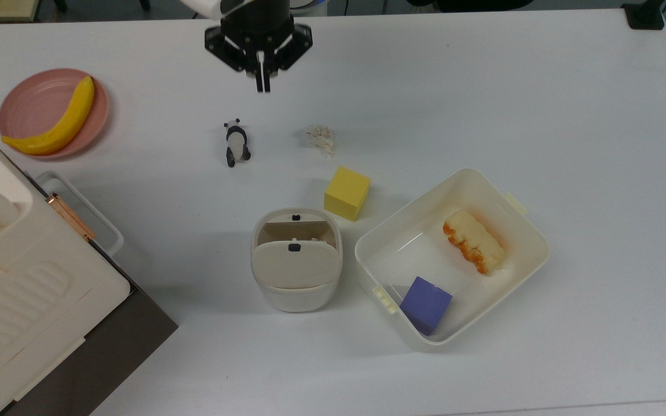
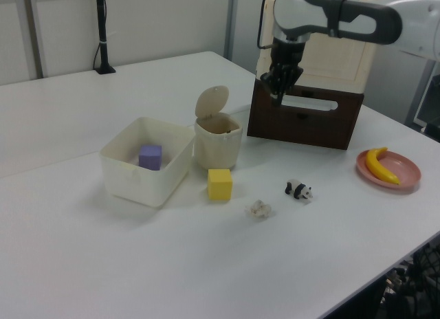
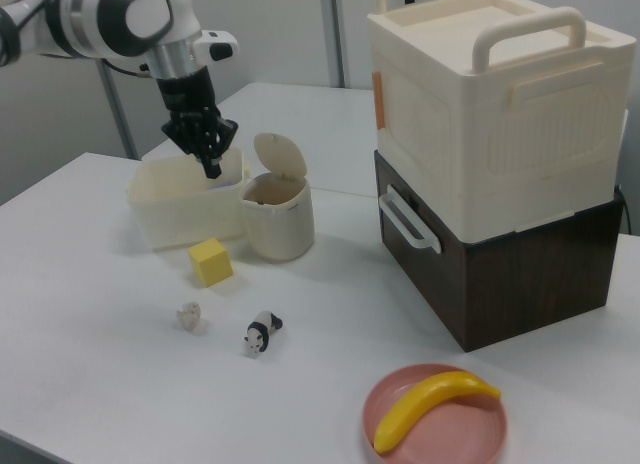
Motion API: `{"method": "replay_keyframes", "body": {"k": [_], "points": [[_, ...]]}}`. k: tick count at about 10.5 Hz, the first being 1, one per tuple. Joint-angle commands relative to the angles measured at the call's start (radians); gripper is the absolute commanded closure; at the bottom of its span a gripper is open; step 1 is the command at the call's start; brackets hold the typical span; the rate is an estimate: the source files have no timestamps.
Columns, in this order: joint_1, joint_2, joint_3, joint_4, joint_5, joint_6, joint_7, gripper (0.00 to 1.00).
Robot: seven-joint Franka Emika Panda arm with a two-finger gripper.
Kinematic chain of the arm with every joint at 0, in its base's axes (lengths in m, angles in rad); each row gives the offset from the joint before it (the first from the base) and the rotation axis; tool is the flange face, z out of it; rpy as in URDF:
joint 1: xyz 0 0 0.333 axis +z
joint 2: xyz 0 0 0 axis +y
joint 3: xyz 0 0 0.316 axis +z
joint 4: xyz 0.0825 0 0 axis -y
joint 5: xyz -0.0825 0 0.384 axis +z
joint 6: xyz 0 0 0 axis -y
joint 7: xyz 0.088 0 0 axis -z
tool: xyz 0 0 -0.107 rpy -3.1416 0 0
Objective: Open the trash can
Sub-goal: 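Raise the gripper away from the opened trash can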
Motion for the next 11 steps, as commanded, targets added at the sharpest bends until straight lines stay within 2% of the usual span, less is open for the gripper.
{"method": "replay_keyframes", "body": {"k": [1,3,4,5,11], "points": [[0.010,-0.091,0.001,-0.056,-0.012,-0.077,0.020,0.65],[0.012,-0.096,0.004,-0.056,-0.012,-0.095,0.019,0.29],[0.012,-0.096,0.004,-0.056,-0.013,-0.095,0.019,0.04],[0.012,-0.096,0.004,-0.056,-0.015,-0.094,0.019,0.00],[0.023,-0.096,0.005,-0.056,-0.040,-0.097,0.028,0.00]]}}
